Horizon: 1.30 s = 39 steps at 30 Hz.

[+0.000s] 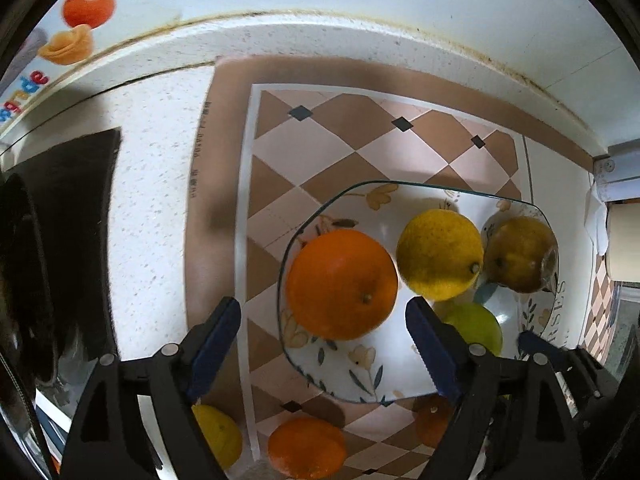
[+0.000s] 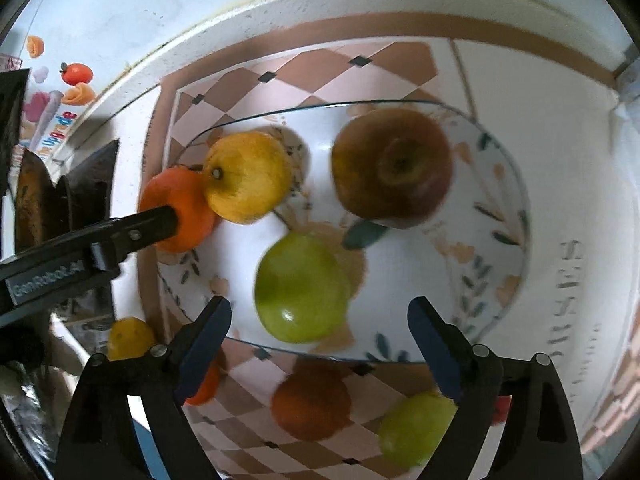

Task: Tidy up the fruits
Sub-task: 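Place the green apple on the plate while the left tool places the orange there, then open both tools and lift them back from the plate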

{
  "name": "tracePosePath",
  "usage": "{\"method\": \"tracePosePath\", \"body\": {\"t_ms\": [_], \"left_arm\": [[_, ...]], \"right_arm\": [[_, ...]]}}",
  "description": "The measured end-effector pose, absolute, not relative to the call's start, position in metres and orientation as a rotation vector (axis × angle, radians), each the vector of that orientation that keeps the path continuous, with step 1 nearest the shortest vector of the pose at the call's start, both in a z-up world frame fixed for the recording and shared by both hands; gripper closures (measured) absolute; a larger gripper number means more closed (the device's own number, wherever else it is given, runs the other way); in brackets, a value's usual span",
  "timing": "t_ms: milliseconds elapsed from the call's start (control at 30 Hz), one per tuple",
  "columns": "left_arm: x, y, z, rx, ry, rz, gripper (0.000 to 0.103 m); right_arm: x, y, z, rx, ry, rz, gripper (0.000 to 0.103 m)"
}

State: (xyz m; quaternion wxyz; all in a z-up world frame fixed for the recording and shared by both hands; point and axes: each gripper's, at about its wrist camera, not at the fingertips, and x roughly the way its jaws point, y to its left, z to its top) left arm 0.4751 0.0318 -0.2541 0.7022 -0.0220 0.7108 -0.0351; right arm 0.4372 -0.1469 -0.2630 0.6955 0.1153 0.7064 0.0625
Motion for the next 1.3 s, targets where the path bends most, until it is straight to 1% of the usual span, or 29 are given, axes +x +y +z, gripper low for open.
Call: {"method": "tracePosePath", "body": {"t_ms": [167, 467, 1133, 1300], "left_arm": [[0.449, 0.036, -0.226, -0.006, 1.497, -0.022, 0.019], [0.390, 0.032, -0.181, 0.071, 1.353, 0.007, 0.019], [0.287, 0.013, -0.080, 0.044, 1.111, -0.060, 0.019], [0.267, 0.012, -0.063, 0.030, 1.082, -0.075, 0.019]], "right_arm": [[0.419, -0.162, -0.243, 0.181, 1.530, 0.075, 0.009], [0.383, -0.179, -0.197, 0.157, 1.428, 0.020, 0.009], [0.274, -0.189, -0.079, 0.123, 1.203, 0.013, 0.009], [0.253, -0.191, -0.053, 0.119, 1.155, 0.018, 0.009]]}}
